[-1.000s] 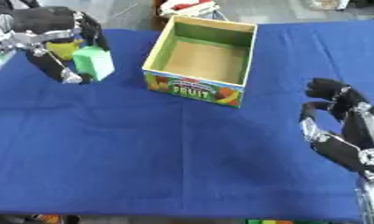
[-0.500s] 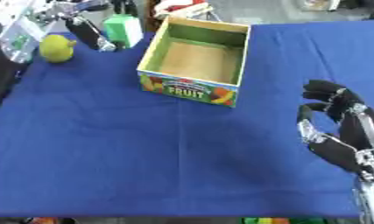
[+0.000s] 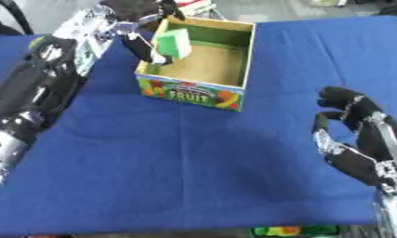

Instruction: Pick up objects on the table and place them in the box.

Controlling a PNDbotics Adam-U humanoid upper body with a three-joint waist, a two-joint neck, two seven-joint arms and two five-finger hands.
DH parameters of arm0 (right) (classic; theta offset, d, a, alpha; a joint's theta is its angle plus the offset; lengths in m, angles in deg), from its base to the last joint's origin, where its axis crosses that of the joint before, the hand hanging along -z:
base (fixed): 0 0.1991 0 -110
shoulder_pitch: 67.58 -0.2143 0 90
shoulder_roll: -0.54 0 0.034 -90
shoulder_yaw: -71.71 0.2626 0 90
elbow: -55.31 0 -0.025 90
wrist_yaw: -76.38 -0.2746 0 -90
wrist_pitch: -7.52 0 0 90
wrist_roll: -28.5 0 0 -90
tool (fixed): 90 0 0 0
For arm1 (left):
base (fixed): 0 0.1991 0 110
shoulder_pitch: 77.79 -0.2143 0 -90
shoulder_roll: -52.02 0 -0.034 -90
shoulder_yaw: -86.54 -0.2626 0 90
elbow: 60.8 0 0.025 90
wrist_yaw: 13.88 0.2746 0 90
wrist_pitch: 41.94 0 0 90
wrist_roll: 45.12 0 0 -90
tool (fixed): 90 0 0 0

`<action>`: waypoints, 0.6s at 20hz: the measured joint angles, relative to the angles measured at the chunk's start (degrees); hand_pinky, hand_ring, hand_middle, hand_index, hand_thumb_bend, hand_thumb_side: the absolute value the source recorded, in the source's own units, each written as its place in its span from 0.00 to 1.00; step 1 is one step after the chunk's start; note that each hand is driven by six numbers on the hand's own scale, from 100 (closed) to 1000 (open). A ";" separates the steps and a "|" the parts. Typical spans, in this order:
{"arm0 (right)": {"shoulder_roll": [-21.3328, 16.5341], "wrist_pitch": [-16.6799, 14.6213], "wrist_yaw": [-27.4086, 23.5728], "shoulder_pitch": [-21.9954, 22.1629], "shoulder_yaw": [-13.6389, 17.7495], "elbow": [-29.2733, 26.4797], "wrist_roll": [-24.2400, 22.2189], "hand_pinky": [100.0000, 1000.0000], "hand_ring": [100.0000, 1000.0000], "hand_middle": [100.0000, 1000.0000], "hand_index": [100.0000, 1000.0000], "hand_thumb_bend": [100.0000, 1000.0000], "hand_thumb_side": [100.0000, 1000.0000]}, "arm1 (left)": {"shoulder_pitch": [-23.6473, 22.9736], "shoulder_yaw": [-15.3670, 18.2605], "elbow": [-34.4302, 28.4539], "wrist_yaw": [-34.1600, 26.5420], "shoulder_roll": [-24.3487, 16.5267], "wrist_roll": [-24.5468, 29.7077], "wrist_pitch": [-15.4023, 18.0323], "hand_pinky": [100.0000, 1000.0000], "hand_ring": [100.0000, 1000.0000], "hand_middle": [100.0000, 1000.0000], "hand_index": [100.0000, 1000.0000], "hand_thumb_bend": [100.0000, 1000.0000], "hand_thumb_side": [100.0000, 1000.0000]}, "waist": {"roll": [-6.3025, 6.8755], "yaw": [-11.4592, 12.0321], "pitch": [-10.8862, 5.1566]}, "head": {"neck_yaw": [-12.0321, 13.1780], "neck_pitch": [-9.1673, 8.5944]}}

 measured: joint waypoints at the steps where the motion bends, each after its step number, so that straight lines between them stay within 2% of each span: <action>1: 0.00 0.00 -0.02 0.00 0.00 0.00 0.00 0.71 0.77 0.73 0.80 0.00 0.00 | 0.00 0.22 0.19 0.49 0.00 -0.71 -0.16 0.76 0.71 0.76 0.86 0.73 0.36 | 0.03 0.00 0.01 | -0.07 0.00; 4: 0.00 0.02 -0.03 -0.01 0.00 0.00 -0.02 0.71 0.77 0.73 0.80 0.00 0.00 | 0.00 0.83 0.67 1.01 -0.03 -2.17 -0.61 0.76 0.72 0.77 0.86 0.72 0.38 | 0.11 0.01 0.08 | -0.35 -0.01; 6: 0.00 0.02 -0.03 -0.01 0.00 0.00 -0.03 0.71 0.77 0.73 0.80 0.00 0.00 | -0.01 1.27 0.69 0.82 -0.27 -2.80 -0.89 0.75 0.70 0.75 0.85 0.67 0.36 | 0.11 0.06 0.14 | -0.54 -0.01; 8: 0.00 0.03 -0.04 -0.01 0.02 0.01 -0.03 0.71 0.77 0.73 0.80 0.00 0.00 | -0.03 1.86 0.69 0.02 -1.10 -3.29 -1.40 0.73 0.69 0.74 0.84 0.63 0.34 | 0.11 0.22 0.20 | -0.67 -0.03; 12: 0.00 0.02 -0.04 0.00 0.05 0.05 -0.01 0.71 0.77 0.73 0.80 0.00 0.00 | -0.09 3.95 0.85 -2.81 -3.96 -3.66 -3.62 0.72 0.67 0.73 0.84 0.62 0.32 | 0.07 0.73 0.22 | -0.78 -0.05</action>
